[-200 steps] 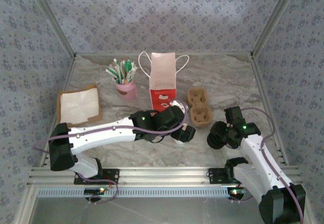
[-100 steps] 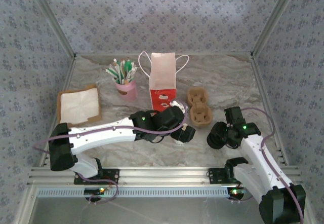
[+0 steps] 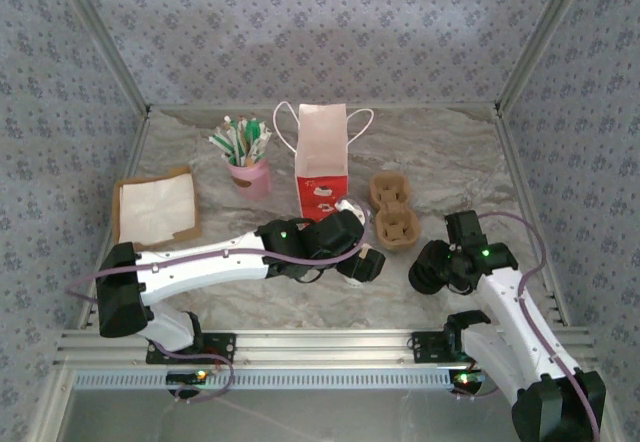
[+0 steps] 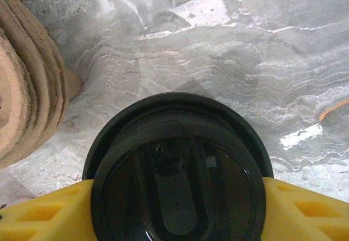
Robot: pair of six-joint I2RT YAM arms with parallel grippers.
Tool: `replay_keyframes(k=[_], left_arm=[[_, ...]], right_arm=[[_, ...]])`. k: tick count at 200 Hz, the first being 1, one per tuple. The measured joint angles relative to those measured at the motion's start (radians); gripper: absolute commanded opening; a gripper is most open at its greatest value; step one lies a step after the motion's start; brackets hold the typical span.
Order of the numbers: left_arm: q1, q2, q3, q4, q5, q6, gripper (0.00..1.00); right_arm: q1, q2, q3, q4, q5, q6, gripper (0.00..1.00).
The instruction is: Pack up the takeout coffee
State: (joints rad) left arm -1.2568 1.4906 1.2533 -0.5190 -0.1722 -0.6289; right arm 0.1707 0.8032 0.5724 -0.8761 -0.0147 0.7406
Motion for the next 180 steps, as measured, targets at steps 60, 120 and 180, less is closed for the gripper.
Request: replay_keyframes(k=[60, 120, 180], left_arm=[[0.000, -0.014, -0.019, 0.012, -0.006, -0.001, 0.99], [0.000, -0.161, -0.105, 0.041, -0.095, -0.012, 0.99], [0.026, -0.371, -0.201, 0.009, -0.219, -0.044, 0.99]], right_arm=[[0.029, -0.018, 0.049, -0.039, 0.002, 0.003, 0.69], [0.200, -0.006, 0.222, -0.071, 0.037, -0.001, 0.68], [0.505, 0.143, 0.386, -0.071, 0.118, -0.013, 0.68]])
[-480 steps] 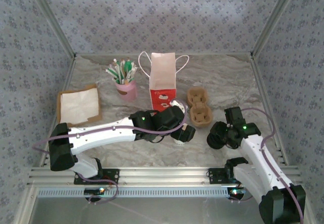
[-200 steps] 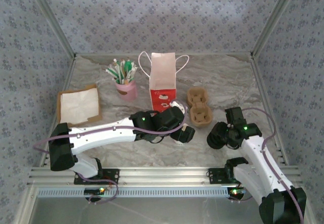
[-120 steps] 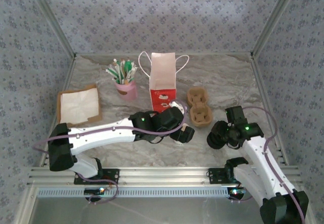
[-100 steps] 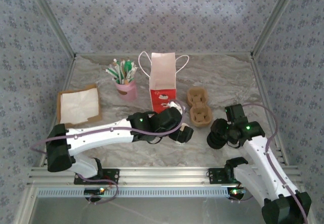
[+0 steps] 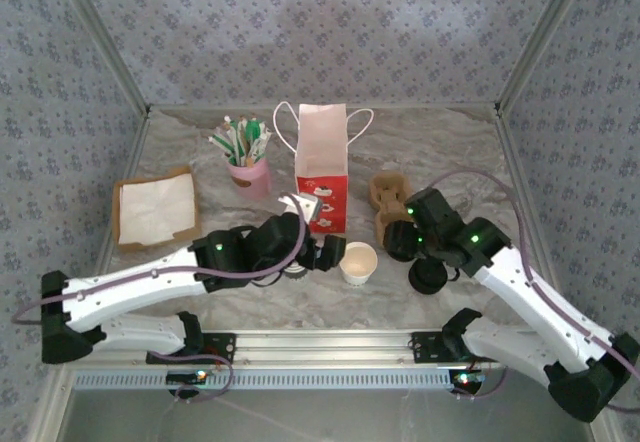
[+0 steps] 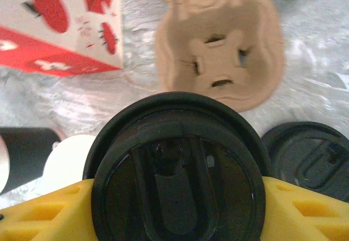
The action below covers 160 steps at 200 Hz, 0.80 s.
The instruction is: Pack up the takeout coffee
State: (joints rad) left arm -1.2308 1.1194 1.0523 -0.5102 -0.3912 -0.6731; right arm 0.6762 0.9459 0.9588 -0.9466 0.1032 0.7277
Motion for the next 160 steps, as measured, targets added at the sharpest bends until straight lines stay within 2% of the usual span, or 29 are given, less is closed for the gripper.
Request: replay_keyframes(k=[33, 72, 103, 160], left_arm=[[0.030, -0.125, -0.084, -0.044, -0.031, -0.043, 1.00], [0.053, -0.266, -0.172, -0.082, -0.043, -0.089, 1.00], [0.060, -0.312, -0.195, -0.100, -0.043, -0.114, 0.99], [0.067, -0.279, -0.199, -0.099, -0.031, -0.122, 0.99]], right_arm=[[0.141, 0.081, 0.061, 0.002, 0.061, -0.015, 0.68], [0.243, 0.156, 0.078, 0.018, 0.099, -0.031, 0.68], [0.284, 0.198, 0.079, 0.034, 0.111, -0.039, 0.68], [0.304, 0.222, 0.079, 0.076, 0.110, -0.053, 0.68]])
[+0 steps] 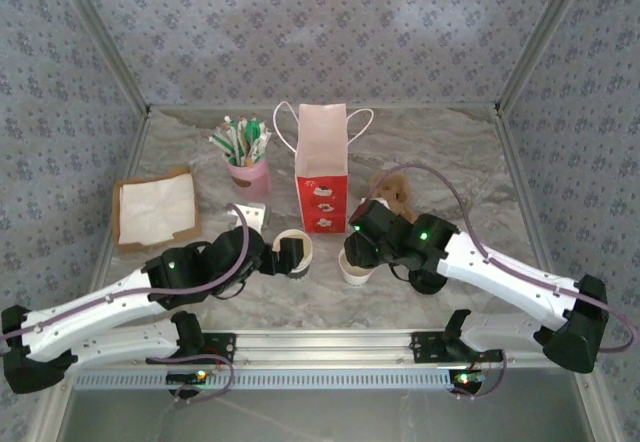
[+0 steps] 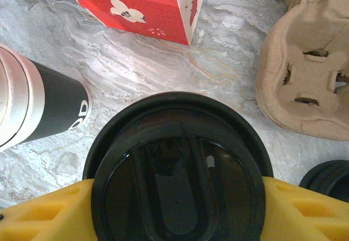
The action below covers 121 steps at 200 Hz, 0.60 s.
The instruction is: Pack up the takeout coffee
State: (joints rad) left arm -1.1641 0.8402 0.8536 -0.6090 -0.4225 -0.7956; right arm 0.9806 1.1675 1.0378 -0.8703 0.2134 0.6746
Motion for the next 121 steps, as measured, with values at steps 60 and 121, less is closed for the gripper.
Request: replay_keyframes(k=[60, 121], left_arm=[[0.006, 0.042, 0.000, 0.008, 0.018, 0.001, 1.00], [0.008, 0.064, 0.000, 0.029, 0.026, 0.001, 1.00]], right_arm=[[0.004, 0.044, 0.000, 0.014, 0.000, -0.014, 0.68], [0.011, 0.074, 0.000, 0.014, -0.007, -0.016, 0.68]])
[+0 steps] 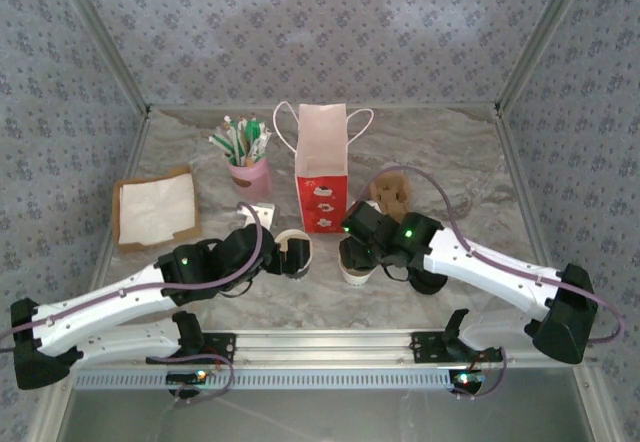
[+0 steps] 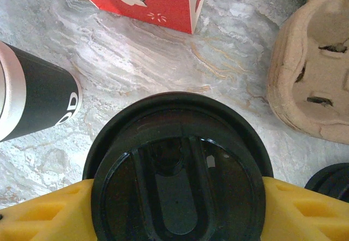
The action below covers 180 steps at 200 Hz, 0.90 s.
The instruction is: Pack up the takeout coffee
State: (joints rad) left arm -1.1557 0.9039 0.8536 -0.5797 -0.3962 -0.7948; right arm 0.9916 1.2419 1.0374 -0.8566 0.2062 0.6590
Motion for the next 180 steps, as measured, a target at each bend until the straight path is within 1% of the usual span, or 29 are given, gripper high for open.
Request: replay_keyframes(k=[180], left_arm=[[0.004, 0.009, 0.000, 0.007, 0.014, 0.000, 0.99]], right_arm=[[0.033, 0.037, -0.001, -0.008, -0.011, -0.006, 0.69]])
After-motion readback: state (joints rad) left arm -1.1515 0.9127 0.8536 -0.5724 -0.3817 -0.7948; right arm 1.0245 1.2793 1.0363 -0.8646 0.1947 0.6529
